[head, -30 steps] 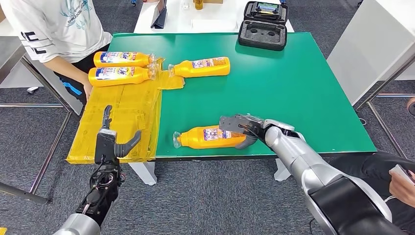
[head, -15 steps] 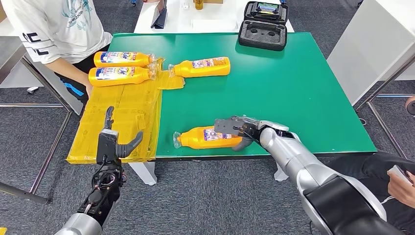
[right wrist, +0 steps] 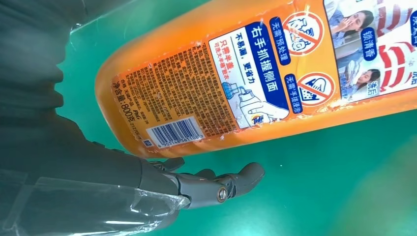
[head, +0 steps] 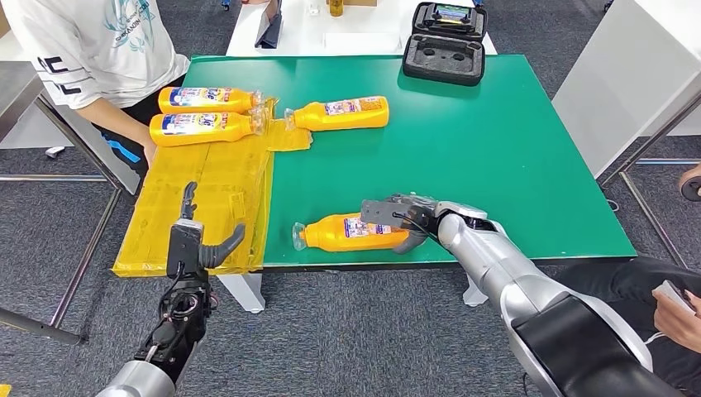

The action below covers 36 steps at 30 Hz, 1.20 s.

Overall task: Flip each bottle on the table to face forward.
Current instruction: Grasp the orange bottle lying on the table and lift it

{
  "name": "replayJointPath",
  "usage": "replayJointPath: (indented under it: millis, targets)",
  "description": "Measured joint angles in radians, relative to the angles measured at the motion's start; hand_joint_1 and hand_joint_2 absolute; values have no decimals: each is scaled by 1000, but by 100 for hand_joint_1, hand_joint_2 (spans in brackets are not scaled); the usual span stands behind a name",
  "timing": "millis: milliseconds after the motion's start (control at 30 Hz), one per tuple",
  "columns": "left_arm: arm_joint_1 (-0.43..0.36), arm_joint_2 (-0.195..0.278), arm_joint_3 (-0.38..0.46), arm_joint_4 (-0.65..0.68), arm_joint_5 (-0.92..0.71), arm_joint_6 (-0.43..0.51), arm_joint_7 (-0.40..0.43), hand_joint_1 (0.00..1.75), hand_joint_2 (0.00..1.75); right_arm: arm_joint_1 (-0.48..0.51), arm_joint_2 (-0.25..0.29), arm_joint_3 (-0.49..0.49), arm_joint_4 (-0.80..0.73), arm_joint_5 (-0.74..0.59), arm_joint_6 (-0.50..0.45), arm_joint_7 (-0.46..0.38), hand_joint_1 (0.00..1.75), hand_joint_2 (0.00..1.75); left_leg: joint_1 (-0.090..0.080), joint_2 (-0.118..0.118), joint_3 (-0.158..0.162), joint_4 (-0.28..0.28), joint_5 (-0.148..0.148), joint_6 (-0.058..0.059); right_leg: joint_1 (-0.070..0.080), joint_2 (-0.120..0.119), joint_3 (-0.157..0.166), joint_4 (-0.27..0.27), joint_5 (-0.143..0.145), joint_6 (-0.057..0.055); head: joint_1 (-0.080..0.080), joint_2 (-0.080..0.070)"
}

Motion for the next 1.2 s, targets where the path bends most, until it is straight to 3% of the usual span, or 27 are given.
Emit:
replayJointPath:
  millis: [767,800,900,933,1100,1200]
  targets:
    - [-17,-18,-20,31,11,-10,-1,0,175,2,34,36,10,37,8,-6,6,175,0,0,0,0,0,0,0,0,0,0,0,0,0,0]
    - [-18,-18,-22,32,11,-11,-1,0,175,2,34,37,10,37,7,-7,27,175,0,0,0,0,0,0,0,0,0,0,0,0,0,0]
    - [-21,-19,-24,38,12,-11,-3,0,175,2,34,40,11,40,7,-9,127,175,0,0,0,0,0,0,0,0,0,0,0,0,0,0]
    - [-21,-19,-25,40,13,-11,-4,0,175,2,34,40,12,41,8,-10,144,175,0,0,0,0,0,0,0,0,0,0,0,0,0,0]
    - [-23,-19,-26,51,23,-11,-12,0,175,1,33,41,13,43,14,-13,165,175,0,0,0,0,0,0,0,0,0,0,0,0,0,0]
    - [-24,-19,-27,58,29,-11,-17,0,175,1,32,44,14,44,18,-16,167,175,0,0,0,0,0,0,0,0,0,0,0,0,0,0]
